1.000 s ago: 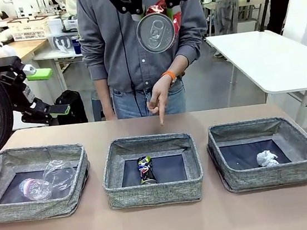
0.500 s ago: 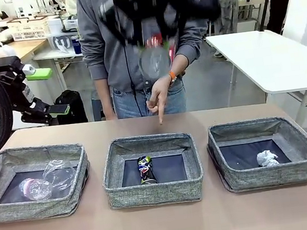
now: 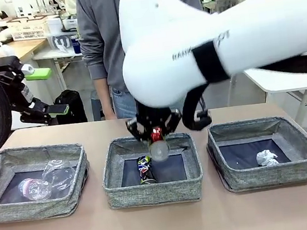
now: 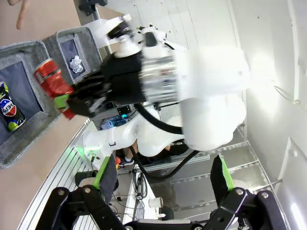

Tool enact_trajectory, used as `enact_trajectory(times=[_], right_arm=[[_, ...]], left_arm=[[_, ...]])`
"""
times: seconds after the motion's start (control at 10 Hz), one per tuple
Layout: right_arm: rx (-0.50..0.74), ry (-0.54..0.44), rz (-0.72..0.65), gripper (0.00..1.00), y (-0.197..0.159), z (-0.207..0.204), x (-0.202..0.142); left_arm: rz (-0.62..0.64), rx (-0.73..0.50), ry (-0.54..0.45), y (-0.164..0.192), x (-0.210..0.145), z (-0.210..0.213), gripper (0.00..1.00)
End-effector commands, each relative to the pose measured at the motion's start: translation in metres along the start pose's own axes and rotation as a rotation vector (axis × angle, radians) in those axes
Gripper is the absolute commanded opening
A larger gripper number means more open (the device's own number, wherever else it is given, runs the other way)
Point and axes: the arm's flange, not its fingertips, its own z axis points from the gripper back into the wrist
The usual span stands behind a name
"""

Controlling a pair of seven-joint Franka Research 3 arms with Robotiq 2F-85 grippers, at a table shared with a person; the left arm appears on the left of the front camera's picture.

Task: Sort the waste into the appropriate baskets.
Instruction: Place the picked waste into the Fabric basket indicated by the person.

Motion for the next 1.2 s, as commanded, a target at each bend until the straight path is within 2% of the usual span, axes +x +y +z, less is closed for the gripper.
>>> enact_trajectory(times=[0.0, 0.7, 0.8, 0.9, 1.0, 1.1], right_arm=[[0.069, 0.029, 0.037, 0.34, -0.007, -0.008, -0.006], [0.036, 0.018, 0.009, 0.34, -0.01, -0.008, -0.007], [0.037, -0.02, -0.015, 0.72, -0.013, -0.007, -0.006], [0.04, -0.037, -0.02, 0.92, -0.016, -0.007, -0.006], [0.043, -0.039, -0.026, 1.0, -0.017, -0.006, -0.006], [0.048, -0.038, -0.028, 1.0, -0.019, -0.006, -0.007]], left_arm=[[-0.021, -0.021, -0.007, -0.001, -0.005, -0.003, 1.0], [-0.021, -0.021, -0.007, -0.001, -0.005, -0.003, 1.0], [-0.021, -0.021, -0.007, -0.001, -0.005, -0.003, 1.0], [-0.021, -0.021, -0.007, -0.001, -0.005, -0.003, 1.0], [-0.021, -0.021, -0.007, -0.001, -0.005, -0.003, 1.0], [-0.021, -0.021, -0.007, -0.001, -0.005, -0.003, 1.0]])
